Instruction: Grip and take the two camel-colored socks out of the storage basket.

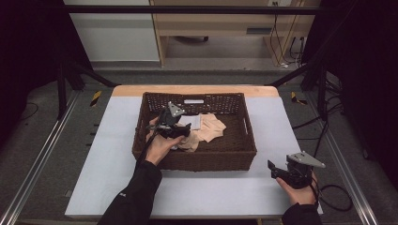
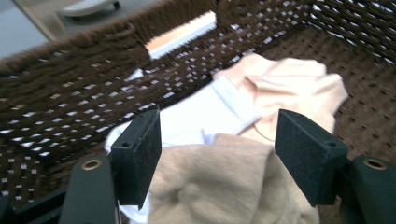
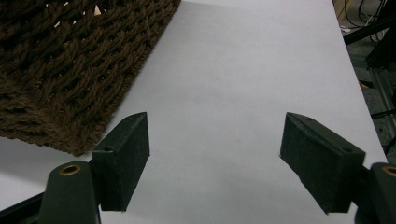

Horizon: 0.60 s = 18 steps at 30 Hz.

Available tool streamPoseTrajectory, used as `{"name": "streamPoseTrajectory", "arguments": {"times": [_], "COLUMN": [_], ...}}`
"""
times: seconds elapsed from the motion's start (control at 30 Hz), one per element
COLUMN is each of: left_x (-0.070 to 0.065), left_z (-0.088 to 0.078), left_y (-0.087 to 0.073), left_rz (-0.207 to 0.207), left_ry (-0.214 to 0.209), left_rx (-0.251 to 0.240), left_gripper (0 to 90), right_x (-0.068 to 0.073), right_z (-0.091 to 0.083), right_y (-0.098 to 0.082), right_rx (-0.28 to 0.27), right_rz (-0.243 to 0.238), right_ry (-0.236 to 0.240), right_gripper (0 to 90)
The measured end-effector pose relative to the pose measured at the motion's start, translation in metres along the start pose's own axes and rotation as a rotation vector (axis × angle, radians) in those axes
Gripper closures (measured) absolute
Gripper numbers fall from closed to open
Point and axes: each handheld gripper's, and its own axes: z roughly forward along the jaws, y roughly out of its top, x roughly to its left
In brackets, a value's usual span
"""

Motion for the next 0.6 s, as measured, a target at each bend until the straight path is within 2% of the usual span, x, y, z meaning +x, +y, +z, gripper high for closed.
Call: {"name": "streamPoseTrajectory", "arguments": {"times": [0.03,0.07,0.1,0.2,0.3,0.4,0.43,0.5,0.6], "left_x": [0.0,0.0,0.0,0.0,-0.003,-0.005,-0.006,-0.007,-0.008], "left_z": [0.002,0.002,0.004,0.007,0.009,0.011,0.012,0.015,0.017], "left_y": [-0.001,-0.001,-0.002,-0.002,-0.003,-0.003,-0.003,-0.002,-0.002], "left_rz": [0.005,0.005,0.003,0.004,0.023,0.035,0.043,0.06,0.071], "left_ry": [-0.017,-0.017,-0.032,-0.036,-0.039,-0.038,-0.037,-0.036,-0.038], "left_rx": [0.019,0.019,0.044,0.063,0.092,0.11,0.123,0.168,0.193], "left_gripper": [30.9,29.8,28.8,29.5,33.2,41.3,41.3,53.3,66.3], "right_x": [0.0,0.0,0.001,0.001,0.001,0.0,0.0,0.0,0.0], "right_z": [0.0,0.0,0.0,0.001,0.001,0.001,0.001,0.001,0.001], "right_y": [0.0,0.0,0.0,0.0,0.0,0.0,0.0,0.0,0.0], "right_rx": [-0.001,-0.001,-0.002,0.0,0.002,0.002,0.002,0.003,0.004], "right_rz": [-0.001,-0.001,0.001,-0.002,0.003,0.003,0.003,0.0,0.0], "right_ry": [-0.001,-0.001,-0.001,-0.004,-0.001,-0.002,-0.002,-0.001,0.002], "right_gripper": [24.0,24.0,24.0,23.9,23.9,23.9,24.0,25.4,26.4]}}
